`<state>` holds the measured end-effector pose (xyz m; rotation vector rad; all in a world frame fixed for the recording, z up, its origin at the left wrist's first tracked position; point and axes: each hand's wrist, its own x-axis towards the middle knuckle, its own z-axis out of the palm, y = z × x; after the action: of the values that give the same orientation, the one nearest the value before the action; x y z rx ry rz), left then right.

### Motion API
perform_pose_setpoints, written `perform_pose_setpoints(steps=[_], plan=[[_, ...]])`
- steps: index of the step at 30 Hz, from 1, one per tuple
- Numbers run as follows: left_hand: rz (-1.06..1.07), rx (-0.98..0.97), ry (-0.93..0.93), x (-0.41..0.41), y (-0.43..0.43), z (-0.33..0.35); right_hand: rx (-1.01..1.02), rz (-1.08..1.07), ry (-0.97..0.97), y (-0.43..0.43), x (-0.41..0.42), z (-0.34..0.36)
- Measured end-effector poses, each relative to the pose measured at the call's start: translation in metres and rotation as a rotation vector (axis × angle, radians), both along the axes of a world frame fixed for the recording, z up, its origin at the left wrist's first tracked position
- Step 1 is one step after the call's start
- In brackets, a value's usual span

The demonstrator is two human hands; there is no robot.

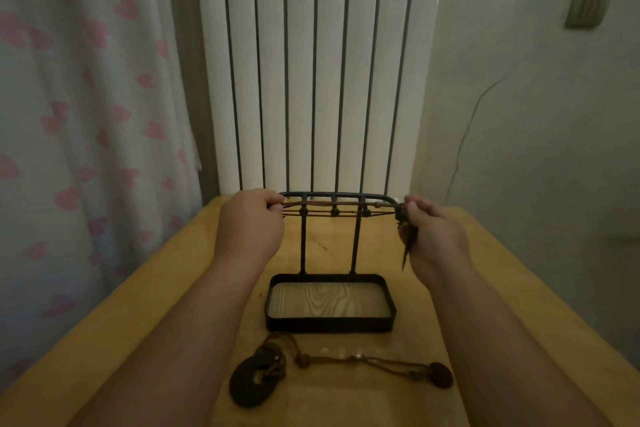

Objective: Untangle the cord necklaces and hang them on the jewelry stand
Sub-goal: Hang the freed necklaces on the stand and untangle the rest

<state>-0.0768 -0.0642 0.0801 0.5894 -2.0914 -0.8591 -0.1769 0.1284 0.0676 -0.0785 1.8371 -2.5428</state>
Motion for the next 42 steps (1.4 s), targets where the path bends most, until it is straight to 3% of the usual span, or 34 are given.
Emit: perform_pose_setpoints(steps=[7,13,21,27,33,37,42], plan=[[-0.026,-0.001,0.033,0.0,-0.001,-0.004,-0.011,0.006,-0.067,-0.003,0.001,-0.017],[-0.134,0.186,0.2,0.003,0.0,-0.021,-0.086,-0.05,-0.142,-0.006,0.002,-0.024],[0.054,0.381,0.252,0.01,0.003,-0.041,-0.044,-0.138,-0.299,-0.003,0.006,-0.044],[-0.077,0.356,0.106,0.02,0.014,-0.058,0.379,0.003,-0.214,-0.003,0.024,-0.056],[-0.321,0.279,-0.178,0.035,0.032,-0.078,0.797,0.241,0.032,0.003,0.048,-0.063],[-0.472,0.034,-0.399,0.044,0.041,-0.088,0.957,0.337,0.164,0.008,0.055,-0.066],[-0.497,-0.238,-0.575,0.045,0.049,-0.099,1.142,0.419,0.213,0.014,0.058,-0.068]])
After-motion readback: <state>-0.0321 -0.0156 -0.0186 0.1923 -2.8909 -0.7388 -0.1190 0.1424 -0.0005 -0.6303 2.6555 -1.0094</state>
